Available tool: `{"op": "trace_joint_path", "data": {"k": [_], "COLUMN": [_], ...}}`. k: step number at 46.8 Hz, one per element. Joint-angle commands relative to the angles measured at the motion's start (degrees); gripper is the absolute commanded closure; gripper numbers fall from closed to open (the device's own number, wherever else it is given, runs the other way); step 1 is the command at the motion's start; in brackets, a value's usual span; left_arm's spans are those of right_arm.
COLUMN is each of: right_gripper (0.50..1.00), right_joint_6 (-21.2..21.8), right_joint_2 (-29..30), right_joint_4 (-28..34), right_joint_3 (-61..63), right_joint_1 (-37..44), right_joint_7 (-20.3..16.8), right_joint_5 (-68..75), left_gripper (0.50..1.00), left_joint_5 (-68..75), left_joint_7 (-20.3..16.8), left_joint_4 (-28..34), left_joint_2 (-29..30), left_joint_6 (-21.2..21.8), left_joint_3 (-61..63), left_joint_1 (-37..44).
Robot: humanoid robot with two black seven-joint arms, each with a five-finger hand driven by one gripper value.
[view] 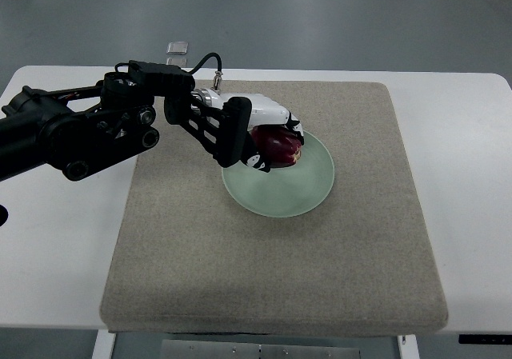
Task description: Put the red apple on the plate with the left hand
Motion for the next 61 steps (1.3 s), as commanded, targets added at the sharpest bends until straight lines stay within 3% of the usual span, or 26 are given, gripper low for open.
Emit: {"op": "trace_joint_path", "data": {"k": [1,15,23,26,28,31,32,52,61], "right_gripper": [0.536,0.536,0.536,0.536,0.536,0.536,0.536,0.536,0.536], "right_joint_6": [0.0,-0.1,0.0,0.0,0.0,0.0,-0.1,0.0,-0.1], "right_joint_2": [0.0,0.0,0.0,0.0,0.0,0.0,0.0,0.0,0.0], "right_joint_4": [0.0,0.0,0.0,0.0,0.0,0.0,0.0,0.0,0.0], "right_joint_3": [0.0,0.0,0.0,0.0,0.0,0.0,0.0,0.0,0.0], "right_joint_1": [0.0,0.0,0.0,0.0,0.0,0.0,0.0,0.0,0.0], "right_joint_7": [0.1,0.0,0.1,0.1,0.0,0.0,0.1,0.1,0.0], "right_joint_5": [0.0,0.0,0.0,0.0,0.0,0.0,0.0,0.0,0.0], "left_gripper": [0.776,0.769,0.720,0.656,0.649,0.534,0.521,0.508,0.508], "left_joint_5": [0.1,0.1,0.1,0.1,0.0,-0.4,-0.5,-1.0,-1.1], "left_joint_7": [0.0,0.0,-0.1,-0.1,-0.1,-0.1,0.0,-0.1,-0.2], "left_joint_4": [0.1,0.2,0.3,0.3,0.3,0.3,0.3,2.6,6.8], "left_joint_2": [-1.2,-1.6,-1.7,-1.7,-1.7,-1.8,-1.9,-1.5,-1.0], "left_joint_6": [0.0,0.0,0.1,0.1,0.1,0.1,0.1,0.1,0.2], "left_joint_3": [0.5,0.7,0.7,0.7,0.7,0.7,0.7,0.2,-0.5], "left_joint_1": [0.9,1.0,1.3,1.4,1.4,1.6,1.7,2.0,1.6]}}
